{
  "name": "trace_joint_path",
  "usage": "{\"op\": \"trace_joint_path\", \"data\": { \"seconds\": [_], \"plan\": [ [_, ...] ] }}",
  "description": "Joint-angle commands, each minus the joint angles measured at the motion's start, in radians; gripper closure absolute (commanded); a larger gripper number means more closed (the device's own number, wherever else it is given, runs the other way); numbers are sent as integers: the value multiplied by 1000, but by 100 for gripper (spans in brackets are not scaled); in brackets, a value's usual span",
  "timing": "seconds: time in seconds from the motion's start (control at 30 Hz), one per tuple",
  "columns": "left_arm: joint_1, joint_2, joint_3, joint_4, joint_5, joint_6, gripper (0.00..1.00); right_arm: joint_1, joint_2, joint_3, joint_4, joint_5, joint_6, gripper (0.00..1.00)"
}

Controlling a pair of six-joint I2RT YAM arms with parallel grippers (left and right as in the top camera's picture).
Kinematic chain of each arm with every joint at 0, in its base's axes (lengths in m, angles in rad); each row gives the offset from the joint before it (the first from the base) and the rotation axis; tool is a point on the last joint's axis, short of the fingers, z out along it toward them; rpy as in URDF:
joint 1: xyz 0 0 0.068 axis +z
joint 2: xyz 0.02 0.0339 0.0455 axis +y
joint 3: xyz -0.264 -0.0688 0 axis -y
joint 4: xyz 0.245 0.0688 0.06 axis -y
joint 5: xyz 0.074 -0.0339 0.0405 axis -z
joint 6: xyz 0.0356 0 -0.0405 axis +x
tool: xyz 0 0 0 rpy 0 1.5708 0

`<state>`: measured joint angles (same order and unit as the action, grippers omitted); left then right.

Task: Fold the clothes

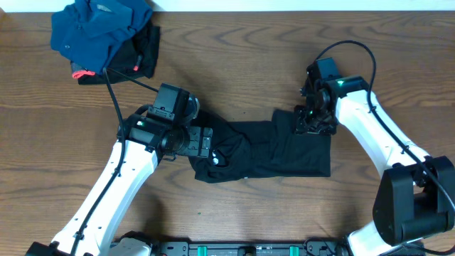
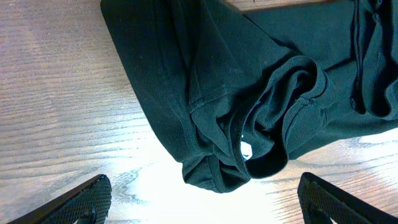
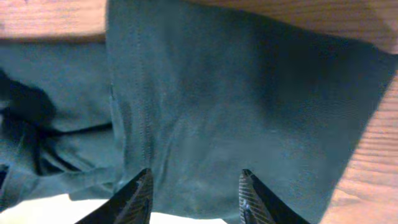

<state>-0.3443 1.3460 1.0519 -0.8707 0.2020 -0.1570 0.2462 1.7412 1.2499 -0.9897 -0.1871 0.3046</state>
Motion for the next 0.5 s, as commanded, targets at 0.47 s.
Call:
{"op": "trace_joint_path", "data": {
  "seconds": [0.47],
  "plan": [
    [2, 0, 19, 1, -13, 3, 4, 95, 0, -286, 182, -113, 14, 85]
  ]
}}
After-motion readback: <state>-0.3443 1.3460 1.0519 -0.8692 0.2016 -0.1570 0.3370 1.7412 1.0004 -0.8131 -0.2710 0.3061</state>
